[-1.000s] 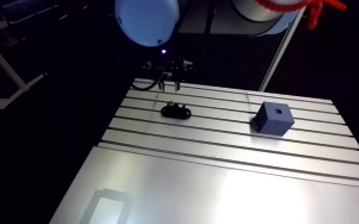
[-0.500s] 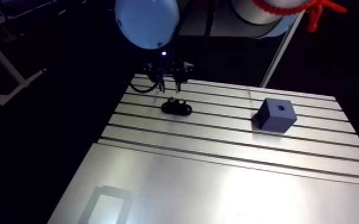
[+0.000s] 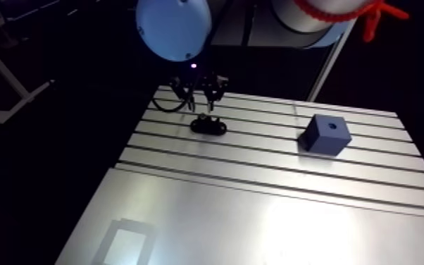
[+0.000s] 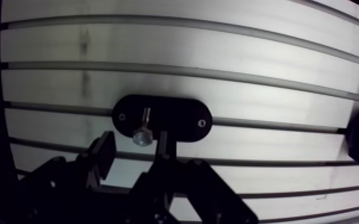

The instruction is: Pick up the M10 bolt and insert it into the hex recess until seated.

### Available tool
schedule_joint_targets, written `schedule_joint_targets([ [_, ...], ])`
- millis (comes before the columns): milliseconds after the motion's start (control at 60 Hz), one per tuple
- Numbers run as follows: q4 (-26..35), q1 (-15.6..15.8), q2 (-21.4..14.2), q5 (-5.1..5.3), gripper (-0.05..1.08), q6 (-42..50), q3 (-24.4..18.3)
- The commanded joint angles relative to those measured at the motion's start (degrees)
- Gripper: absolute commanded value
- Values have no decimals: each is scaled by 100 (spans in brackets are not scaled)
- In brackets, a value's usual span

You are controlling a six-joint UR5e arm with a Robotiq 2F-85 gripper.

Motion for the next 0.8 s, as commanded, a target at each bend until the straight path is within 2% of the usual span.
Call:
schedule_joint_targets([
  [17, 0, 7, 8, -1, 51, 2, 21],
  [800, -238, 8, 78, -19, 51, 200, 135],
])
